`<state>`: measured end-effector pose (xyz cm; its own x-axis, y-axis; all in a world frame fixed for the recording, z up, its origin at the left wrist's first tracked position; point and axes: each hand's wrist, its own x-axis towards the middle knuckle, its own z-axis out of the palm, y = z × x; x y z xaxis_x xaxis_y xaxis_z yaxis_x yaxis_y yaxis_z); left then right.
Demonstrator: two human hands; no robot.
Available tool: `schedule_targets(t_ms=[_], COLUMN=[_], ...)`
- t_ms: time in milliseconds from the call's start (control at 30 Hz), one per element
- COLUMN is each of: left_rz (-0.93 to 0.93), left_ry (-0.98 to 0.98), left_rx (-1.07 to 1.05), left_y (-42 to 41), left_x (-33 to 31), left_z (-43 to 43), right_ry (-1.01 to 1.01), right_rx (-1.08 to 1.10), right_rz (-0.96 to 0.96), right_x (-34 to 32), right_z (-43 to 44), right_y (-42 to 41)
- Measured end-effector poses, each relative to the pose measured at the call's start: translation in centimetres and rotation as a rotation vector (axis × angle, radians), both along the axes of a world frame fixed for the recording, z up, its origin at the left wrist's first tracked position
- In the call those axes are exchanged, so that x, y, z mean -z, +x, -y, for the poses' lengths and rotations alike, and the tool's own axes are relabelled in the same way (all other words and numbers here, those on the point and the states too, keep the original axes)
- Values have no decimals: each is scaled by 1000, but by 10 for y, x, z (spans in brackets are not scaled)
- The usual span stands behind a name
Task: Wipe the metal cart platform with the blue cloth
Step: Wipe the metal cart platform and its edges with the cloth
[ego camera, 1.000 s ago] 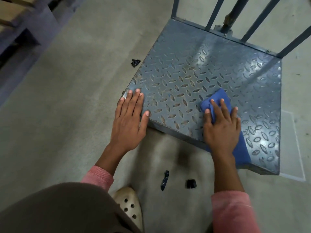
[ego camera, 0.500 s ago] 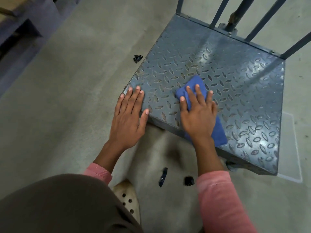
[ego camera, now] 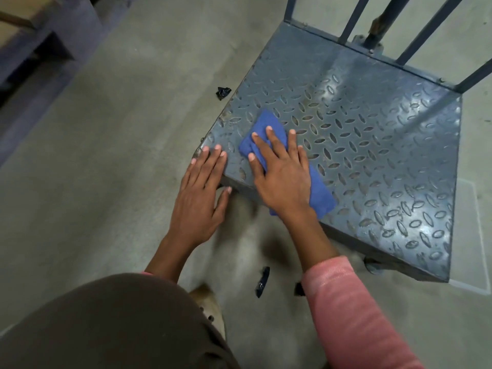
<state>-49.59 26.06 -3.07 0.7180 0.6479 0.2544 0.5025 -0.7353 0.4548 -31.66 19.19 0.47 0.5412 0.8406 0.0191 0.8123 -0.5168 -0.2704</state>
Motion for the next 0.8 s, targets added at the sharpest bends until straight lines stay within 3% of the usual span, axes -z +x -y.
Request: schedule_targets(t_ms=[133,333,633,800], left_rz=[-23,0,57,1], left_ry=[-27,-10,-56,-25], left_rx=[-1,-12,10,61], left_y=[-13,-22,-32,-39], left_x=[1,-1,-5,-10], left_z=[2,1,-1,-8], right_ry=[54,76,66,102], right_rx=[24,281,52,277], right_rz=[-6,-9,-27,-41], right_x=[-2,0,1,1], right_z=[57,83,33,89], right_y=[-12,-15,-22,-10])
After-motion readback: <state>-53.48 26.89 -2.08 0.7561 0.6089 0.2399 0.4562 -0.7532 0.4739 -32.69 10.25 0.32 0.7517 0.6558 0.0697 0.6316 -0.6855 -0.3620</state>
